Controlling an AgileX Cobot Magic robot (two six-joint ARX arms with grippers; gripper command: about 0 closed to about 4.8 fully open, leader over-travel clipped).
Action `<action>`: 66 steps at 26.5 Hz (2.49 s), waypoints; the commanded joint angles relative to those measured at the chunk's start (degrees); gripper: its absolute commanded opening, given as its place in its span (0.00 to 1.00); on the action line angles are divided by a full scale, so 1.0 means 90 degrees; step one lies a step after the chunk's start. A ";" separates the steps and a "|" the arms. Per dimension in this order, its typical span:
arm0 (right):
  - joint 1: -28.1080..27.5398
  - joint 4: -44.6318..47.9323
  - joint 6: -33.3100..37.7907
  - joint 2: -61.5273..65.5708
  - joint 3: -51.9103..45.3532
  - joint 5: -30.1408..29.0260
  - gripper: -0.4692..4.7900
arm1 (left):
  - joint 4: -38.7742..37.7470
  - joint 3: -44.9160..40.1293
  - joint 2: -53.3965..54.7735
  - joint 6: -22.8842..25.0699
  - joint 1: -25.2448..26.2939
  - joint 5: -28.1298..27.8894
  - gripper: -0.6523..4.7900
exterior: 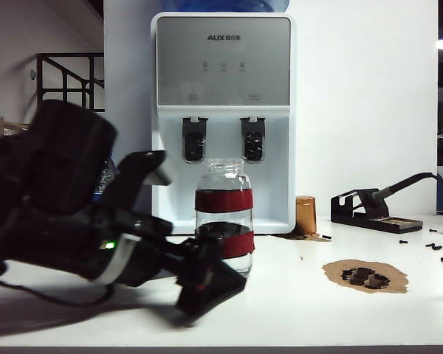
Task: Pick up the water bottle with two loops of red belts, then reach the front water dispenser and gently press the gray-black baffle horizontally to get a little water.
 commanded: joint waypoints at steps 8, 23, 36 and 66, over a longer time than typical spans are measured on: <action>0.0007 -0.0374 0.0279 -0.0170 0.0019 0.1392 0.83 | 0.1668 -0.1282 -0.0134 0.0639 0.0738 -0.0420 0.61; 0.0005 -0.0087 -0.0005 -0.0216 0.0000 0.3808 0.08 | -0.1044 -0.1404 -0.5775 0.0631 0.2516 -0.4182 0.11; 0.0005 0.1496 0.0204 -0.2084 -0.1965 0.3985 0.08 | -0.6802 -0.1712 -1.0455 -0.0243 0.2523 -0.3082 0.11; -0.0034 0.4653 0.1137 -0.2086 -0.5190 0.6050 0.08 | -0.8109 -0.3257 -1.2995 0.0471 0.2839 -0.2404 0.11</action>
